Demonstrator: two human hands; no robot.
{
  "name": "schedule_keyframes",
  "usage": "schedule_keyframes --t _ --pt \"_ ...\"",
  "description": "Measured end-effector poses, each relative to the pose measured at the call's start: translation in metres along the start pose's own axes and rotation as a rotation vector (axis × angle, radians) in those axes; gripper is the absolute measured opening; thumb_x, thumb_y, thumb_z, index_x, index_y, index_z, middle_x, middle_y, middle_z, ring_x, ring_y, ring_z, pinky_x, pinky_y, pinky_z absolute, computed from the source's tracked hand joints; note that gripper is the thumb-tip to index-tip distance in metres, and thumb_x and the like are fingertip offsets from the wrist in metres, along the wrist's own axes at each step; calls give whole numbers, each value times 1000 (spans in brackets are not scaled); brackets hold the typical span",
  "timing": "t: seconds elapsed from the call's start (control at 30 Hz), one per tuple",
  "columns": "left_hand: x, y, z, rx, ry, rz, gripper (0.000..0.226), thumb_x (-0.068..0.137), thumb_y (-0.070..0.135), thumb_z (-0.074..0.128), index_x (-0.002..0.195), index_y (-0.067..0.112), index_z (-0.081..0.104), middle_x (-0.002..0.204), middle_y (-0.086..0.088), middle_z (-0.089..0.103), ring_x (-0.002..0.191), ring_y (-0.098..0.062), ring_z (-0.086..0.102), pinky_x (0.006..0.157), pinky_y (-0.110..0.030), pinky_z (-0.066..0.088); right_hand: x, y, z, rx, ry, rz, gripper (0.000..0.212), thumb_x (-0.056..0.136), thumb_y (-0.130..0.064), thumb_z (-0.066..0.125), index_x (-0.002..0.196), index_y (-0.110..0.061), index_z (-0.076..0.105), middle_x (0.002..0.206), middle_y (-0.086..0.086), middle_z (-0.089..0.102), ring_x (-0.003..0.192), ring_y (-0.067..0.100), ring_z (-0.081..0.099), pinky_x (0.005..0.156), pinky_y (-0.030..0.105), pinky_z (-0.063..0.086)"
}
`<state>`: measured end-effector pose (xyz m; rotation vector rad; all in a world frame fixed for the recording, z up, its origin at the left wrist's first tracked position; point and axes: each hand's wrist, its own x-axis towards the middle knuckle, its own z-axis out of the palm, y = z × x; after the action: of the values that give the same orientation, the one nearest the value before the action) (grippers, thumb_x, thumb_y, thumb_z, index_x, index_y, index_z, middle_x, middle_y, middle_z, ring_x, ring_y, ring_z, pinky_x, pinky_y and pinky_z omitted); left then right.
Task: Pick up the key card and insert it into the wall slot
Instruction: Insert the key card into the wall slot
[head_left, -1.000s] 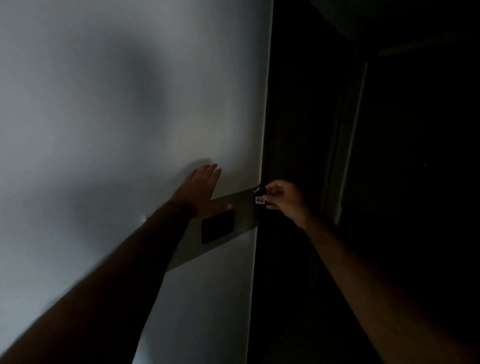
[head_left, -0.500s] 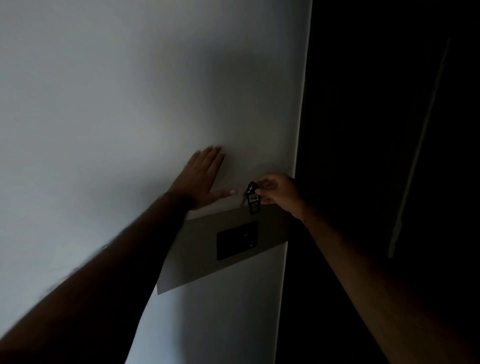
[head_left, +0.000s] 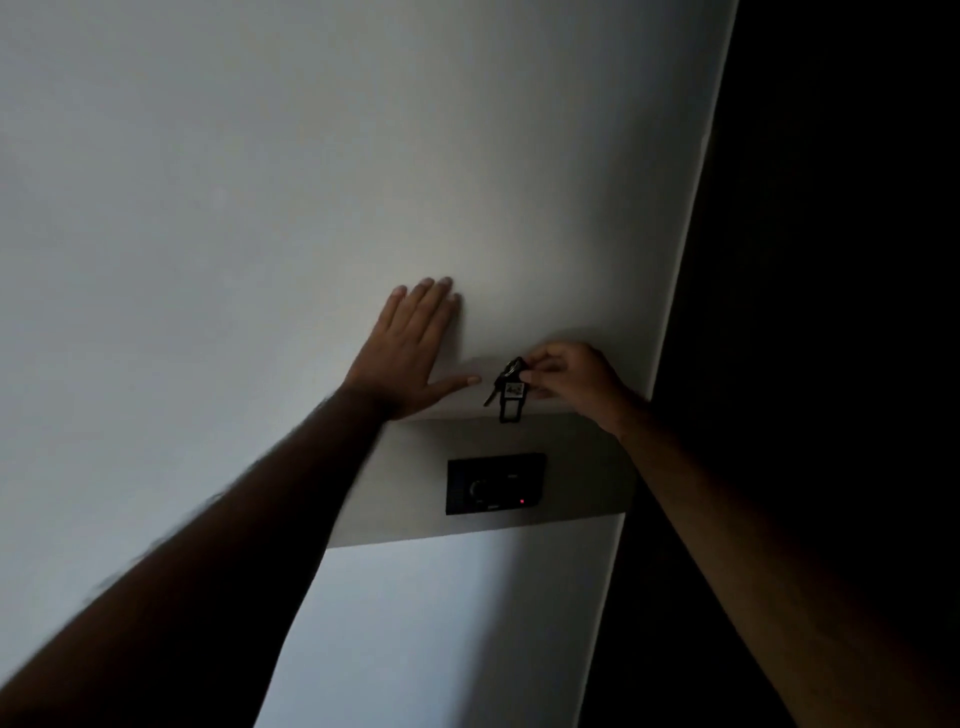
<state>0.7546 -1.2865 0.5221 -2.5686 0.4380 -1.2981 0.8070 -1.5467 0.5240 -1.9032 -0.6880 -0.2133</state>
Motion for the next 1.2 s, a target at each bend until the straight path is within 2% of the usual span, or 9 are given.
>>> schedule_keyframes --t 0.07,0.2,0.3,0.4,0.53,0.67,0.8,1.07,1.2 --pt "-1 6 -3 32 -36 -44 106 92 82 34 161 2 20 173 -17 15 161 -35 15 128 -57 16 3 7 -5 -13 -10 -25 16 80 2 74 89 -11 71 94 23 73 74 20 72 69 29 63" --pt "2 12 -7 82 -83 -118 106 93 82 28 161 2 20 173 -17 15 161 -35 16 128 -57 16 6 22 -14 -133 -42 -102 25 74 -5 81 76 -29 74 82 5 77 78 19 74 80 38 62" --pt "8 16 -7 116 -85 -188 102 94 79 30 160 1 24 172 -18 18 160 -36 18 128 -56 18 3 35 -19 -188 -75 -147 16 73 -10 82 88 -16 79 84 5 78 77 11 71 80 30 57" --pt "14 25 -6 141 -93 -231 99 96 76 34 160 2 23 173 -16 16 161 -33 16 128 -58 18 -3 46 -17 -234 -95 -176 16 74 -13 82 89 -14 79 84 6 79 71 3 69 72 15 52" --pt "19 38 -1 167 -141 -297 100 95 78 21 162 3 17 175 -12 6 162 -27 9 128 -61 17 -5 66 -13 -206 -110 -184 17 74 -12 81 90 -14 77 81 2 78 61 -8 65 72 23 54" --pt "19 49 10 161 -163 -364 104 92 82 10 163 5 8 176 -10 -2 163 -27 3 127 -62 18 -7 77 -7 -201 -91 -196 20 76 -8 78 96 -9 75 87 7 78 67 0 67 75 28 59" --pt "21 53 19 164 -120 -403 104 94 81 21 163 5 9 175 -12 1 163 -28 4 126 -64 19 -6 86 -5 -202 -85 -219 20 76 -7 77 94 -10 73 87 8 78 77 15 74 77 34 61" --pt "21 58 27 182 -114 -428 105 94 82 20 163 5 5 175 -12 -2 163 -27 0 127 -65 15 -8 101 8 -205 -74 -236 19 76 -5 77 95 -9 72 87 12 77 80 21 74 77 38 61" --pt "21 56 27 168 -120 -418 105 94 83 20 164 6 4 175 -12 -3 163 -27 -2 127 -65 13 -9 107 19 -192 -101 -215 20 77 -4 76 96 -7 71 88 15 77 80 24 74 76 45 62"
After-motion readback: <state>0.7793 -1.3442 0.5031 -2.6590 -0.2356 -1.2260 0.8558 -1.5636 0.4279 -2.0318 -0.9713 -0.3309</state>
